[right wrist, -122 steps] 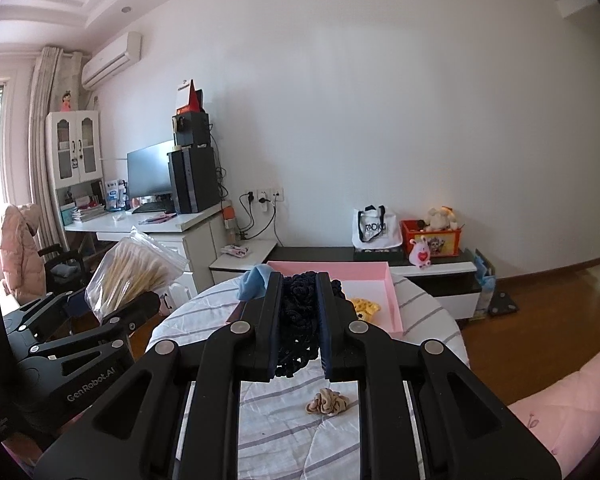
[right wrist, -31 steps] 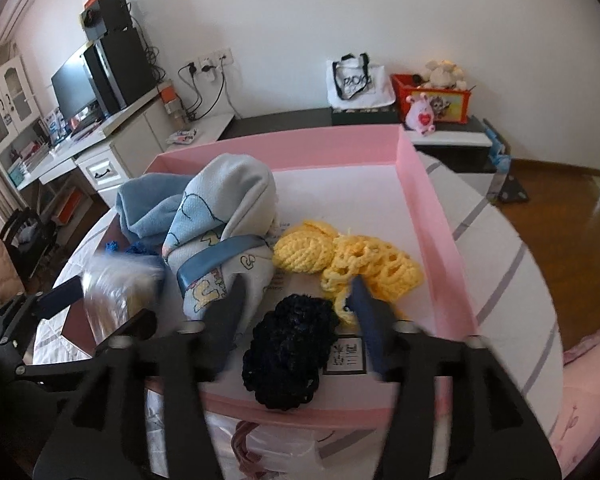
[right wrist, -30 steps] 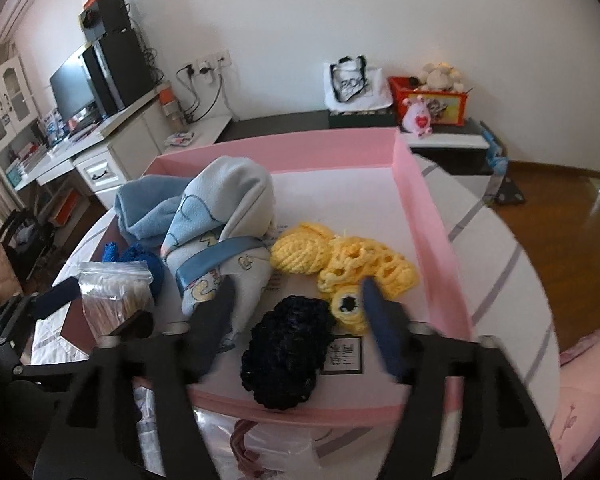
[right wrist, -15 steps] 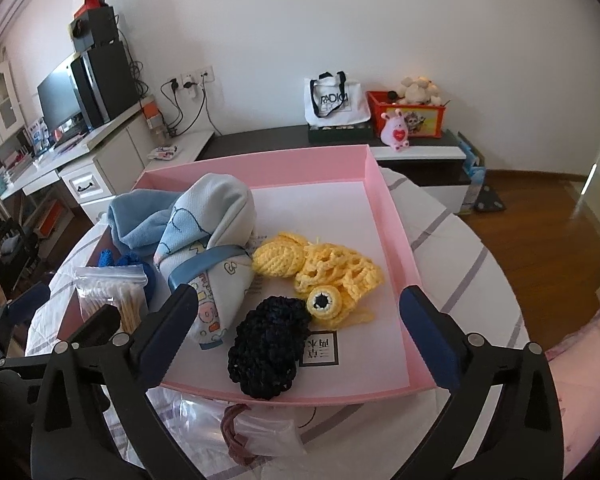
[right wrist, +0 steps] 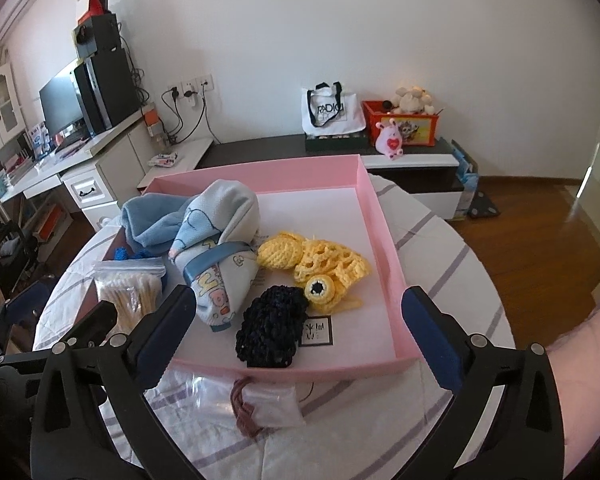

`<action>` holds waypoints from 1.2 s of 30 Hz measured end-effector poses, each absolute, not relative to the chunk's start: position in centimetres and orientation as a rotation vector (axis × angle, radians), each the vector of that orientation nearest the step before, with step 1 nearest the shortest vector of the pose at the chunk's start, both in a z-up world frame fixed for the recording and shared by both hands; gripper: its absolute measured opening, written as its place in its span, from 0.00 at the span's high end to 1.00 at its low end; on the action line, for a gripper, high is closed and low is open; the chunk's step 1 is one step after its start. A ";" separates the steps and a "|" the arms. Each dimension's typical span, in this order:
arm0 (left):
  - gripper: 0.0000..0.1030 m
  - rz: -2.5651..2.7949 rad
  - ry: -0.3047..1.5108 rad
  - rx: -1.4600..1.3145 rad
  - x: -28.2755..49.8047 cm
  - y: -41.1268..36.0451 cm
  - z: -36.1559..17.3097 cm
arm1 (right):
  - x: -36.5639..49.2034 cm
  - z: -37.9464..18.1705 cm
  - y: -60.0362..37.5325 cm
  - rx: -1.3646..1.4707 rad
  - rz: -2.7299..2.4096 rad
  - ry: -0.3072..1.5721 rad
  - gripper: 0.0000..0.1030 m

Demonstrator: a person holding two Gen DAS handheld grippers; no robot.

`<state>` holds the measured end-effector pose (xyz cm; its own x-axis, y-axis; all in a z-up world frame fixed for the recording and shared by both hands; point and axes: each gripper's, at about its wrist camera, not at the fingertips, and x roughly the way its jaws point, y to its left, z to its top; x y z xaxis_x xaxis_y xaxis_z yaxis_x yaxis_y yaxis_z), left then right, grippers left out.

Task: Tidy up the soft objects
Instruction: 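Lower the swab bag into the box with the left gripper while the right gripper drops the scrunchie inside, then withdraw both open grippers from the pink box back over the quilt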

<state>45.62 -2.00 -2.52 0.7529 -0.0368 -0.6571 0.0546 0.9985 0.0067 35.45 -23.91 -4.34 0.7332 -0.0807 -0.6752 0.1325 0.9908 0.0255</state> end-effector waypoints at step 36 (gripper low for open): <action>0.00 -0.050 0.494 -0.008 23.9 0.0 5.0 | 18.9 3.1 -20.7 -0.005 -0.120 0.497 0.00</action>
<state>23.90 0.02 5.04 0.8794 -0.0498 -0.4735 0.0460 0.9988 -0.0196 18.88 -20.68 3.14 0.8723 -0.1166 -0.4749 0.1139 0.9929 -0.0345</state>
